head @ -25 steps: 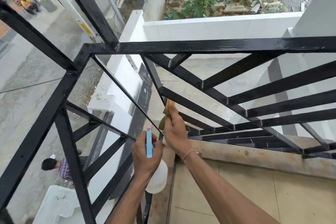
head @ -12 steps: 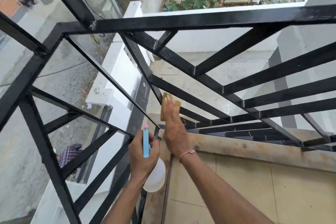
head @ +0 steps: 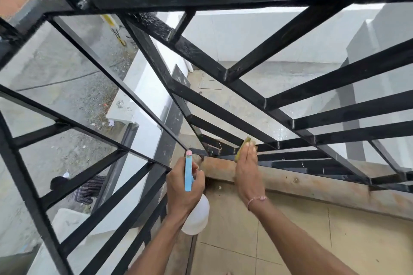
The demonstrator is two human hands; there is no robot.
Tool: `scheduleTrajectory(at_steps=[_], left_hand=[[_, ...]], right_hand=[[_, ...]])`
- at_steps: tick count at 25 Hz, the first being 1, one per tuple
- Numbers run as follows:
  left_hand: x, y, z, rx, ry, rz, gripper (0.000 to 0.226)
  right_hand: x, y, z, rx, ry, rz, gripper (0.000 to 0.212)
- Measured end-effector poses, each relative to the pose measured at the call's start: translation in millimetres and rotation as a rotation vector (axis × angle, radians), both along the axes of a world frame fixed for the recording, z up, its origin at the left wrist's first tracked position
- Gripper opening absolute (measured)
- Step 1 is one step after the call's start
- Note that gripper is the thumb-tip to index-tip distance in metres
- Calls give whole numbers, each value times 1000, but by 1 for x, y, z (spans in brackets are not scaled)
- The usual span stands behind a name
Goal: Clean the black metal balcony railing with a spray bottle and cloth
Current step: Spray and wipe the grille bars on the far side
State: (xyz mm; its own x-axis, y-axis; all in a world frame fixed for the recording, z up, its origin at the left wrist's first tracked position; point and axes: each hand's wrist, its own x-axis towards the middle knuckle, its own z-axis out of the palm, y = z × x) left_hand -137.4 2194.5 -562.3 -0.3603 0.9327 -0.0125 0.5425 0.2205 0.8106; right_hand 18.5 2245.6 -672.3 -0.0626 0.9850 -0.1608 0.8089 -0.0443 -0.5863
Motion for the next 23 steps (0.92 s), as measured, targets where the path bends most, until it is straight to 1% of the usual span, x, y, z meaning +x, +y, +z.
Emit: scheduleTrajectory(at_steps=[2,5,8,10,13,14,15,17,18,20,22,23], left_hand=[[2,3,-5,3,15,2,19],[3,6,-16,-17,22,16,21],[3,9,-28,4,5,-7,24],[1,14,-43,23,-3,-15,26],[-4,17,-61,39,-15,0,27],[-8,18,-66,54,-25,14,27],[-13,17,-70,69,-43,42,25],[-21,14,-75,74,-103,144,21],[-24,14,-76,79,-123,192,20],[-28,12,-79,96,-129,204,21],[-26,13,-84,112,-115,152,22],[-24,15,-88,111,-100,135,22]], right_hand=[[-16,-17,6,-61,129,-37,85],[-28,-37,-4,-94,317,-70,78],[-37,-8,-27,-187,414,-106,80],[-51,19,-46,-274,346,-118,82],[-82,37,-48,-324,218,-143,74],[-93,41,-41,-298,206,-137,70],[-103,46,-33,-234,237,-117,62],[-113,53,-18,-70,364,-49,44],[-114,56,-14,-21,403,9,45],[-105,53,-19,65,427,154,62],[-87,44,-37,169,363,286,77],[-76,39,-48,203,299,319,81]])
